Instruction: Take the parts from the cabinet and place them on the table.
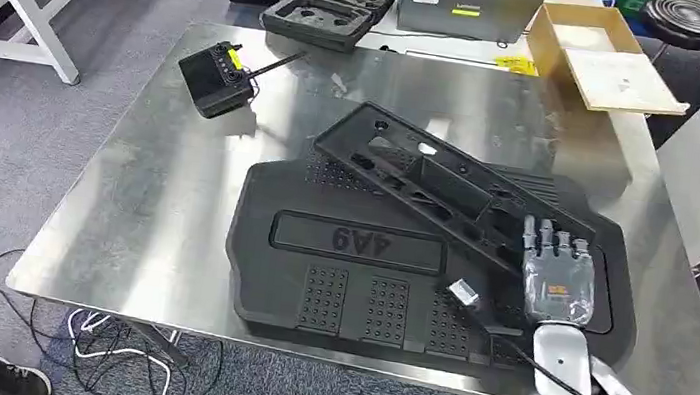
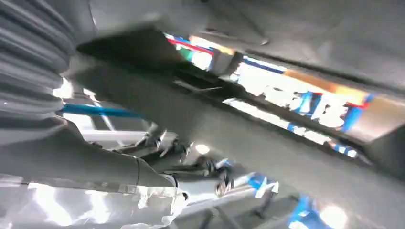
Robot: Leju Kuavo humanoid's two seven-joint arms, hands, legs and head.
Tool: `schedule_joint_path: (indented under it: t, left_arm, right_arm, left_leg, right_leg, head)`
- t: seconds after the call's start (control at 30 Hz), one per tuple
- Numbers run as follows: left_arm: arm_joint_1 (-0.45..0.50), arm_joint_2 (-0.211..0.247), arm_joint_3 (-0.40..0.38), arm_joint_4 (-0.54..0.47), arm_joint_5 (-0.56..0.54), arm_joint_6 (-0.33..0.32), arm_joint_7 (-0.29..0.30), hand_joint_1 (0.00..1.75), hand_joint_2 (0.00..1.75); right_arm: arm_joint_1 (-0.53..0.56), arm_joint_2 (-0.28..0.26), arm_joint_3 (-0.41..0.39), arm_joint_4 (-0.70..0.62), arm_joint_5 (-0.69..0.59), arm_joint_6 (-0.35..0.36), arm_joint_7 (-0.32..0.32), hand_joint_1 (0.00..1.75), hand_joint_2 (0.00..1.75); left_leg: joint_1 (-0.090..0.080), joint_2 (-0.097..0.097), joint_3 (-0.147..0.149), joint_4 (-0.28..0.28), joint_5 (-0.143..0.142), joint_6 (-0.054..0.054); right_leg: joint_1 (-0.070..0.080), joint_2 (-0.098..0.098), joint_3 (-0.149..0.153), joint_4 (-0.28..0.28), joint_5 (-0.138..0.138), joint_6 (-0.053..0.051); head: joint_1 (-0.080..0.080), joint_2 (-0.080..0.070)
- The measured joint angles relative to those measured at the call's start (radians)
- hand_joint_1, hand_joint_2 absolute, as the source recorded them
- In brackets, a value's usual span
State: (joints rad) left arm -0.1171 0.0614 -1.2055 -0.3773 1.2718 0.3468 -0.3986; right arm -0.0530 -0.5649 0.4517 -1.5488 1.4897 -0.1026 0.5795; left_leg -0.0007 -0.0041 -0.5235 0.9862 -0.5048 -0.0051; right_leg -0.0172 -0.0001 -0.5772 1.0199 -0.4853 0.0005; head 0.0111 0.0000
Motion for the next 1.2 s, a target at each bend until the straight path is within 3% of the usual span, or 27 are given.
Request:
schedule_joint_path:
  t: [0.2,0.33,0.63,0.87,1.2]
  left_arm:
    - [0.000,0.000,0.001,0.005,0.009,-0.010,-0.007,0.00,0.00]
    - [0.000,0.000,0.003,0.009,0.017,-0.015,-0.010,0.00,0.00]
    - [0.000,0.000,0.006,0.019,0.018,-0.018,-0.020,0.00,0.00]
    - [0.000,0.000,0.010,0.030,0.020,-0.023,-0.027,0.00,0.00]
    - [0.000,0.000,0.016,0.034,0.019,-0.024,-0.027,0.00,0.00]
  right_arm:
    - [-0.027,-0.017,0.016,-0.024,-0.013,0.075,-0.120,0.00,1.75]
    - [-0.047,-0.022,0.030,-0.047,-0.028,0.115,-0.161,0.00,1.75]
    - [-0.069,-0.032,0.047,-0.117,-0.102,0.115,-0.152,0.00,1.75]
    - [-0.077,-0.042,-0.014,-0.297,-0.257,0.267,-0.141,0.00,1.75]
    - [-0.077,-0.045,-0.038,-0.403,-0.269,0.282,-0.134,0.00,1.75]
  left_leg:
    - [0.000,0.000,0.000,0.000,0.000,0.000]
    - [0.000,0.000,0.000,0.000,0.000,0.000]
    - [0.000,0.000,0.001,0.000,0.000,0.000]
    - [0.000,0.000,0.001,0.000,0.000,0.000]
    - [0.000,0.000,0.001,0.000,0.000,0.000]
  right_leg:
    - [0.000,0.000,0.000,0.000,0.000,0.000]
    - [0.000,0.000,0.000,0.000,0.000,0.000]
    - [0.000,0.000,0.000,0.000,0.000,0.000]
    - [0.000,0.000,0.000,0.000,0.000,0.000]
    - [0.000,0.000,0.000,0.000,0.000,0.000]
  head:
    - [0.000,0.000]
    - [0.000,0.000]
    - [-0.001,0.000]
    - [-0.003,0.000]
    - [-0.003,0.000]
